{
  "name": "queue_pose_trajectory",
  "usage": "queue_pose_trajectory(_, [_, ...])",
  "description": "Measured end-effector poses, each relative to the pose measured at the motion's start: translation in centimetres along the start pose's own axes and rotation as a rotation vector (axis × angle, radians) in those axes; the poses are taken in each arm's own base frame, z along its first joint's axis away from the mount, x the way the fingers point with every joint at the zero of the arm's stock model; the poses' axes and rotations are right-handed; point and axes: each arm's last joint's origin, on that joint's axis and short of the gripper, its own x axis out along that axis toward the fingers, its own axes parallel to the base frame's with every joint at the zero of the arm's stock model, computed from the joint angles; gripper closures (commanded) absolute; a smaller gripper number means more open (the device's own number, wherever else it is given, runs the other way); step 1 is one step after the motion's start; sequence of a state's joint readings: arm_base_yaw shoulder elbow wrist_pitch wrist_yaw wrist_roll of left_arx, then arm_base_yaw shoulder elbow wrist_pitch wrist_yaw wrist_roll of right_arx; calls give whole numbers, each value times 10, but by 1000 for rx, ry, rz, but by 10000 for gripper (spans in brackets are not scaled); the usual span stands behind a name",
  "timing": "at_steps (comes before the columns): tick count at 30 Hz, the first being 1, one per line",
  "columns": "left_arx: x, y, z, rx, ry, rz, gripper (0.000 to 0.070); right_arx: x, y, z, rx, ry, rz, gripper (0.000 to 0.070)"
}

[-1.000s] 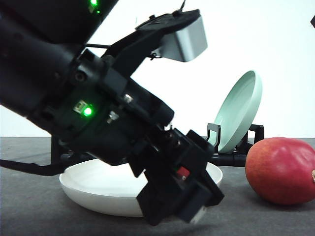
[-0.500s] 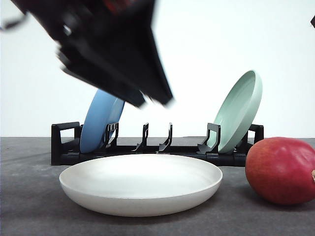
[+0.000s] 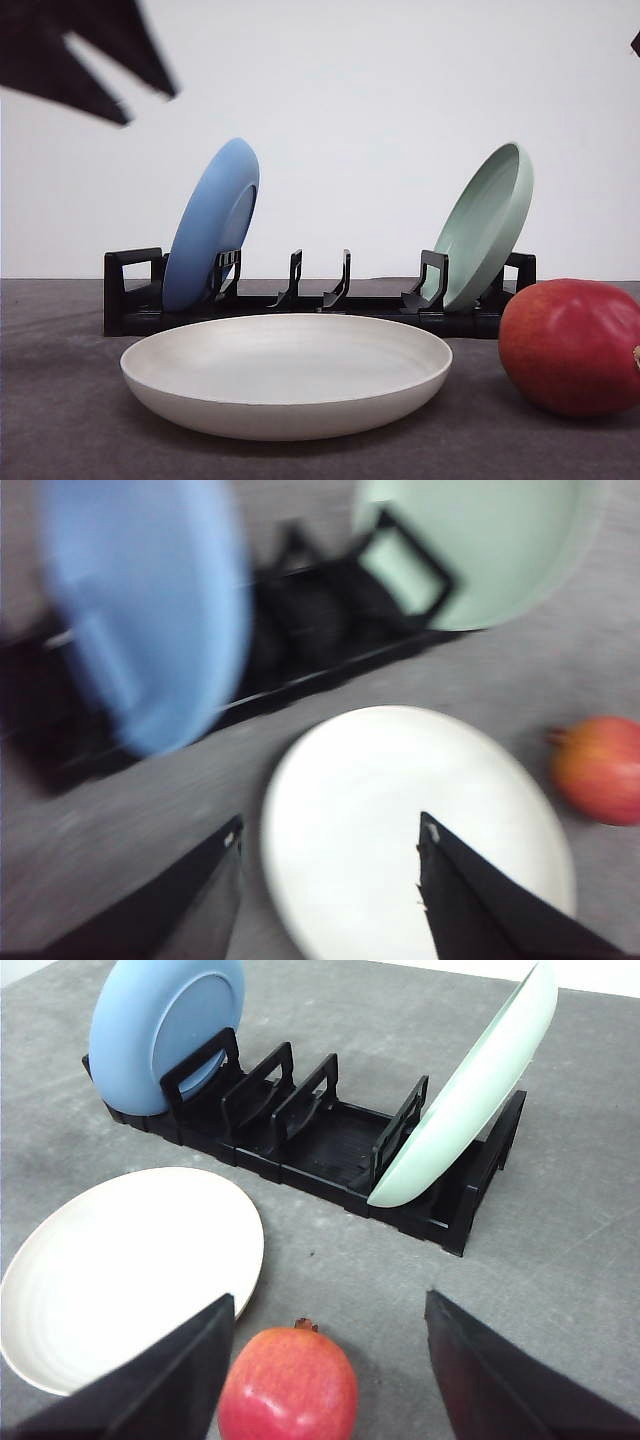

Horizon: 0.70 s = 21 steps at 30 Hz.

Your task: Place pomegranate in white plate

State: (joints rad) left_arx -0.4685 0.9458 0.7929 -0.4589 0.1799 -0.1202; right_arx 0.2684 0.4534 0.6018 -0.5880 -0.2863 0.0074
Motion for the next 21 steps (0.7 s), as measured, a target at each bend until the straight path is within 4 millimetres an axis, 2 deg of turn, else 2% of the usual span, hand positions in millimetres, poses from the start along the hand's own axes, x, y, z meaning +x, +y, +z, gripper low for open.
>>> queue_pose_trajectory(4, [-12,24,-7,-73,55,88,376,0,0,0,0,0,0,319])
queue_pose_trajectory(9, [-29,38,-18,-103,114,165,376,0,0,0,5,1,1,317])
queue_pose_trajectory(14, [-39,39,-19,-101,91,187,382,0,1,-4,57,38,13,284])
queue_pose_trajectory(21, [-40,38,-19,-94,85,185,387,11,4,-3,197,224,53,282])
